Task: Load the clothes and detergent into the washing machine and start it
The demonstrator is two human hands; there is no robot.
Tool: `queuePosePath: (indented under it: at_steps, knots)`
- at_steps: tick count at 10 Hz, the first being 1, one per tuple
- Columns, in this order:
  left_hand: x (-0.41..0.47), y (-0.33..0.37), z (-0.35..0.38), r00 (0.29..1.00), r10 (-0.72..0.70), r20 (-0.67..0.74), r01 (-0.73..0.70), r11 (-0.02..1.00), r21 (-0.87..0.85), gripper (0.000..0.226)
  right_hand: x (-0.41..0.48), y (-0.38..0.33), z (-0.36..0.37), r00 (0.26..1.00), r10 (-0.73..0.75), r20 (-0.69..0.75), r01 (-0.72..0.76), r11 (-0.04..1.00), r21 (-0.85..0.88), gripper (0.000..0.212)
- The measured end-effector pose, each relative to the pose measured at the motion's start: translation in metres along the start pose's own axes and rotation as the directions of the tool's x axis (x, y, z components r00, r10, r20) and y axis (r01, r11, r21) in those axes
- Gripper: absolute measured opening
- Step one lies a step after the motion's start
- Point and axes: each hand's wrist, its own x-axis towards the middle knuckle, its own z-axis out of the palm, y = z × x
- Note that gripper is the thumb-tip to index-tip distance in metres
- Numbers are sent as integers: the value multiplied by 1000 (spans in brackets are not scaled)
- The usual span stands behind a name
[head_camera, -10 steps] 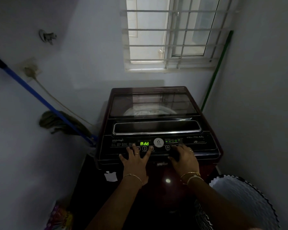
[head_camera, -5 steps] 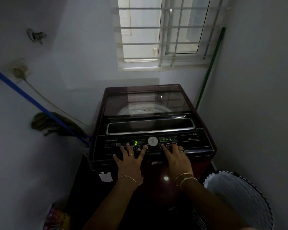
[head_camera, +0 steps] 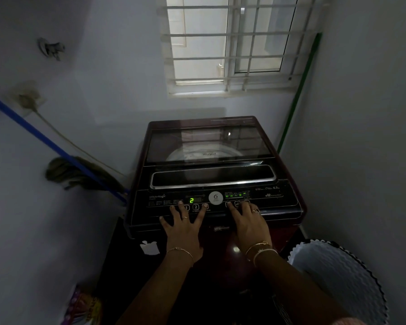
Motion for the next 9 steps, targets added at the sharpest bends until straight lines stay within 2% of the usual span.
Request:
queuePosePath:
  at_steps: [3, 5, 7, 9]
  knots:
    - [-1, -3, -2, 1000, 0, 28, 1, 999, -44, 115, 0, -4, -8, 998, 9, 65, -12, 999, 43, 68]
    - [-2, -6, -9, 997, 6, 76, 1, 996, -87, 111, -2, -5, -14, 996, 16, 85, -19, 999, 42, 69]
    - [-5, -4, -11, 999, -44, 20, 47, 975, -218, 84, -1, -6, -20, 995, 37, 90, -41, 998, 38, 64]
    - [-1, -2, -13, 995, -63, -82, 37, 955, -294, 77, 5, -6, -23, 997, 55, 58, -59, 996, 71, 62]
